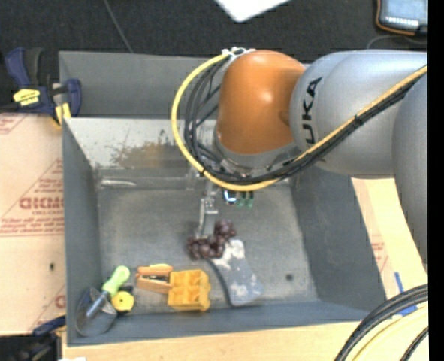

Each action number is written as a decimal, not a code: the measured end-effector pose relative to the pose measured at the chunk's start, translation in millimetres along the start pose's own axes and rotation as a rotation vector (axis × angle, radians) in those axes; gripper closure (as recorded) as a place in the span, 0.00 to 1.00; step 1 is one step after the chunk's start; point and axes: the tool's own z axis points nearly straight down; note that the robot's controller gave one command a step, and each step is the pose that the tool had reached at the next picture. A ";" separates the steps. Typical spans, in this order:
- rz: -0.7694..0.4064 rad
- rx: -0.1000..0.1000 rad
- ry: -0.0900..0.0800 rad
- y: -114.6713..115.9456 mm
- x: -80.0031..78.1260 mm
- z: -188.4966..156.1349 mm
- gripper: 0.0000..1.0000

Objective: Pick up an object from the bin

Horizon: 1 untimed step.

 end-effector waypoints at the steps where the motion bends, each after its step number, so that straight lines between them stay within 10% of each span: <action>1: 0.002 -0.001 -0.007 -0.4 -1.4 -4.4 0.00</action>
Offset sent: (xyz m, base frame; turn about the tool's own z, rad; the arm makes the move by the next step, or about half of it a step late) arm -0.0353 -0.0758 -0.1284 -0.1416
